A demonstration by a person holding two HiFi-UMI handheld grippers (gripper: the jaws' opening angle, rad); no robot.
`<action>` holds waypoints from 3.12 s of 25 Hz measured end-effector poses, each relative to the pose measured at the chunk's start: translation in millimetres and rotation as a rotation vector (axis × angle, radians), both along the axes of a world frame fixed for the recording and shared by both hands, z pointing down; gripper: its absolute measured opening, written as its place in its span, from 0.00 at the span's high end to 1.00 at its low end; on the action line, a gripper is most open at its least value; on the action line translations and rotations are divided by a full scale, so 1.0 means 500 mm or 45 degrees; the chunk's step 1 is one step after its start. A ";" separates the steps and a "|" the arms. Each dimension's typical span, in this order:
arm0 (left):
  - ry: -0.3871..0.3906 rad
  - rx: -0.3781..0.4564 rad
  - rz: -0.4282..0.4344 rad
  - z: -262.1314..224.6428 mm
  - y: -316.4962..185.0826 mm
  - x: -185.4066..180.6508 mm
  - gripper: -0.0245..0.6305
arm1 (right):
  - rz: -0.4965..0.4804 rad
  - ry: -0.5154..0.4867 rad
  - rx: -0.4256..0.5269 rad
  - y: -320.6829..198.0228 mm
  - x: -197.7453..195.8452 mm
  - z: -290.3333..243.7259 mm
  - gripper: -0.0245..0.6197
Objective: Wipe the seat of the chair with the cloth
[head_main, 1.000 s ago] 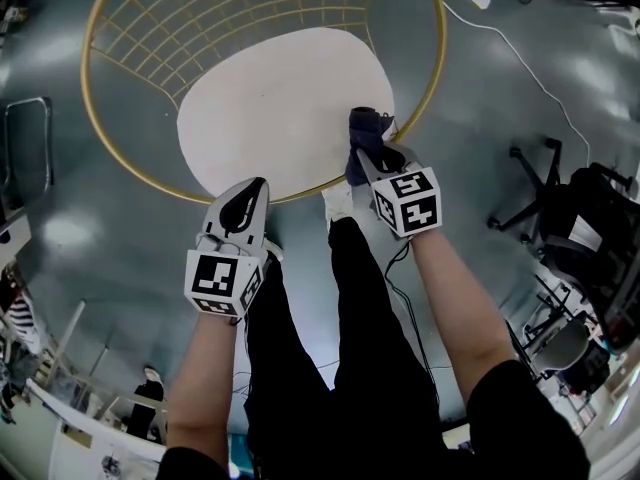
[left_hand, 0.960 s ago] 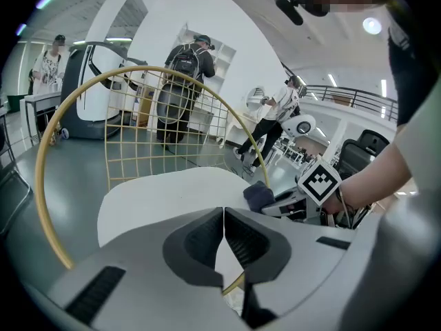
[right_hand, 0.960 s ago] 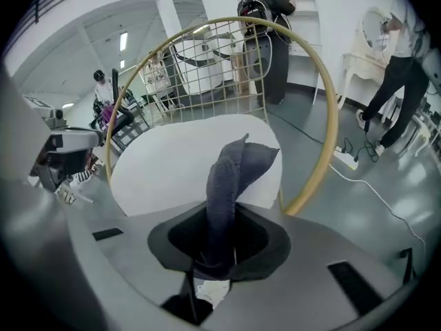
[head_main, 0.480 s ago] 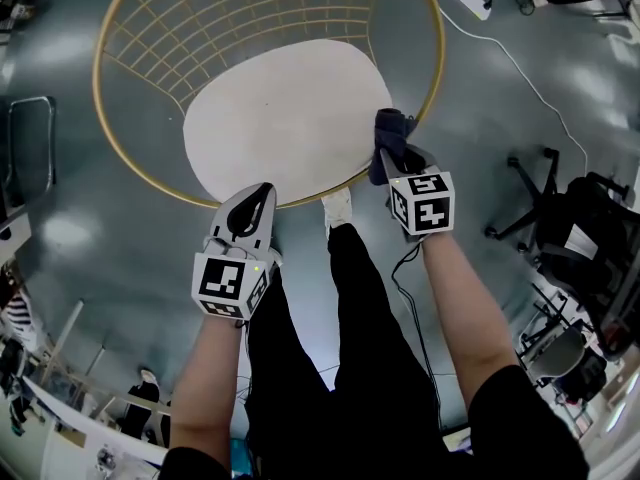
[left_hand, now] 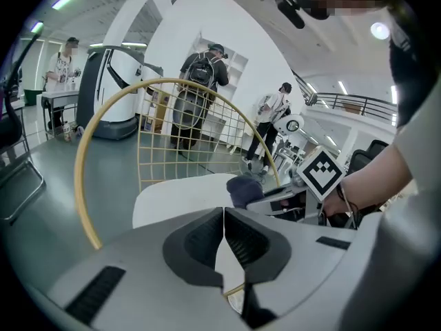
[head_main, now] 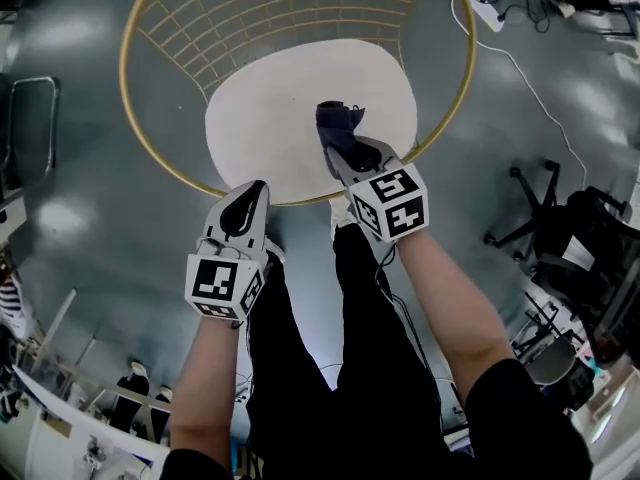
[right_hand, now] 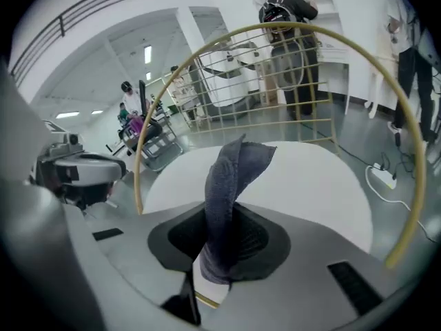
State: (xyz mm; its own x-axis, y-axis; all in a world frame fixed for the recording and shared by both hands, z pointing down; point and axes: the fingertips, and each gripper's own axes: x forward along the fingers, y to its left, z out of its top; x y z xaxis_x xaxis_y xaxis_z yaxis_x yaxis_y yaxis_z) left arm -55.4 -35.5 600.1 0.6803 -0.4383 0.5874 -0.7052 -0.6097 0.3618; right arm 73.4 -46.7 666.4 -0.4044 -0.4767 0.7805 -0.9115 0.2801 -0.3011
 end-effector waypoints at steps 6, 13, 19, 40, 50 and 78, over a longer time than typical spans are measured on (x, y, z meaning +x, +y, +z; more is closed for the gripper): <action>-0.015 0.003 -0.067 0.002 -0.014 -0.081 0.93 | -0.134 -0.191 -0.047 -0.046 -0.204 0.021 0.83; -0.027 0.017 -0.110 0.001 -0.039 -0.189 0.93 | -0.248 -0.259 -0.110 -0.056 -0.348 0.045 0.83; -0.017 0.009 -0.122 0.008 -0.051 -0.211 0.93 | -0.245 -0.318 -0.179 -0.057 -0.377 0.047 0.83; 0.005 -0.006 -0.043 0.021 -0.058 -0.105 0.93 | -0.201 -0.057 -0.184 -0.088 -0.209 0.106 0.83; 0.009 -0.009 0.027 0.024 -0.054 -0.017 0.93 | -0.077 0.203 -0.175 -0.079 0.022 0.118 0.84; 0.042 0.028 0.096 -0.041 -0.078 0.112 0.93 | 0.191 0.511 -0.221 -0.052 0.327 0.032 0.84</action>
